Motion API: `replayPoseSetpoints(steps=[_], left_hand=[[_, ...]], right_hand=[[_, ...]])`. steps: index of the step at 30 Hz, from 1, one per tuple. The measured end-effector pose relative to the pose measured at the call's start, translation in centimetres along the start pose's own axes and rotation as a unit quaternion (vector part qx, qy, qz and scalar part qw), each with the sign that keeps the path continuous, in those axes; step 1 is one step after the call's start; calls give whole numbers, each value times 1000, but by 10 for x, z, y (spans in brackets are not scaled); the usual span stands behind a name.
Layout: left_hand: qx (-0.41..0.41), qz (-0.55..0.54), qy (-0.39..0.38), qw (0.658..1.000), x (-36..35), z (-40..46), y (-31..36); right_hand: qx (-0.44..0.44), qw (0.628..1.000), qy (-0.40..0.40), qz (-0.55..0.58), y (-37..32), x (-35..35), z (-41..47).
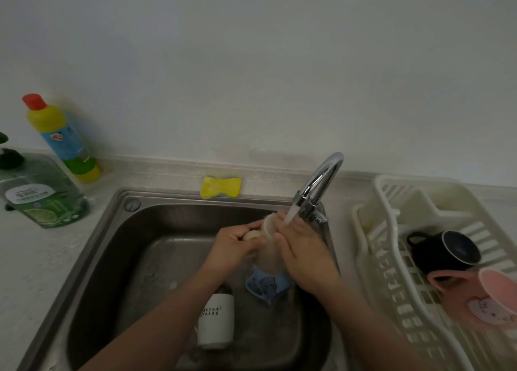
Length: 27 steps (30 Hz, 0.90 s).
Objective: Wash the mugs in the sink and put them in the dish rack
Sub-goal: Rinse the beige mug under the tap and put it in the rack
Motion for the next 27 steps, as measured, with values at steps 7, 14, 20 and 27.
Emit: replayPoseSetpoints(steps=[7,14,20,27], left_hand=[[-4,-11,2,1000,7,-4,1],[3,-50,22,999,13,-3,2],[-3,-42,-1,999,0,0,6],[7,-51,3,999,5,3,-1]], right_hand=[[43,999,1,-28,0,-1,-27],[76,996,37,-40,-18,3,-30],[10,999,21,-46,-19,-1,1],[9,998,39,-40,3,11,-18]])
Point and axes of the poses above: each hand's wrist, its own z-axis towards the middle knuckle, its own x-axis out of the back of the hand, y = z × x, the point moved 3 cm from there along z, towards the middle knuckle, and after that the axes turned 14 degrees about -y, right-handed, at the moved point
